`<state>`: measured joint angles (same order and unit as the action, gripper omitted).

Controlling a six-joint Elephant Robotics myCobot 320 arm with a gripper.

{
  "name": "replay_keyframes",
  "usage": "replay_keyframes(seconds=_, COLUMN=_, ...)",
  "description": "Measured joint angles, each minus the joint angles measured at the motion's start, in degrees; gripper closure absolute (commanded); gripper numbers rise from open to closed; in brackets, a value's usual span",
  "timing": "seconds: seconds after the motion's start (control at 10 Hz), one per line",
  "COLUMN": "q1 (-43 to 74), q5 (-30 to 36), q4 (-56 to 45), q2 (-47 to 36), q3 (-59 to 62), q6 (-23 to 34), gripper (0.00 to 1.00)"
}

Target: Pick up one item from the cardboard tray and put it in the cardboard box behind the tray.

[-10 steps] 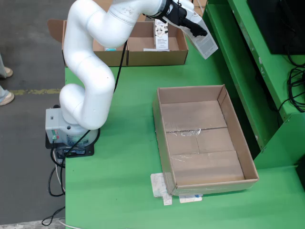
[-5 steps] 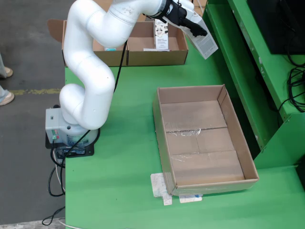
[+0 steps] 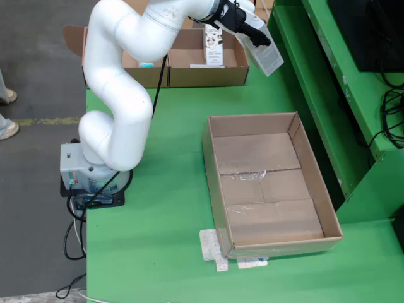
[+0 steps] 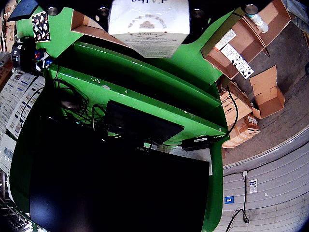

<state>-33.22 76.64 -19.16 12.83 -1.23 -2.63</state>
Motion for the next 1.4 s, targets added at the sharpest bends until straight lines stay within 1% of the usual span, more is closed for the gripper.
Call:
replay_keyframes(seconds=0.3, q1=-3.43, q5=0.96, q4=-1.05, q2=0.0, q3=0.0, q6=-1.32, gripper=1.0)
replay_keyframes(seconds=0.5, q1=-6.5, q5=0.08, q4=-0.87, q2=0.0, q3=0.0, q6=-2.02, gripper=1.0)
replay_keyframes(seconds=0.6, q1=-8.44, q5=-1.41, q4=-0.52, q2=0.0, q3=0.0, q6=-2.29, gripper=1.0)
replay_keyframes(seconds=1.0, q1=-17.4, q5=-1.5, q4=-2.81, q2=0.0, q3=0.0, q6=-4.75, gripper=1.0)
replay_keyframes(seconds=1.3, q1=-22.85, q5=-1.67, q4=-2.98, q2=0.08, q3=0.0, q6=-5.54, gripper=1.0)
replay_keyframes(seconds=1.4, q1=-25.05, q5=-0.71, q4=-3.07, q2=0.17, q3=0.0, q6=-5.63, gripper=1.0)
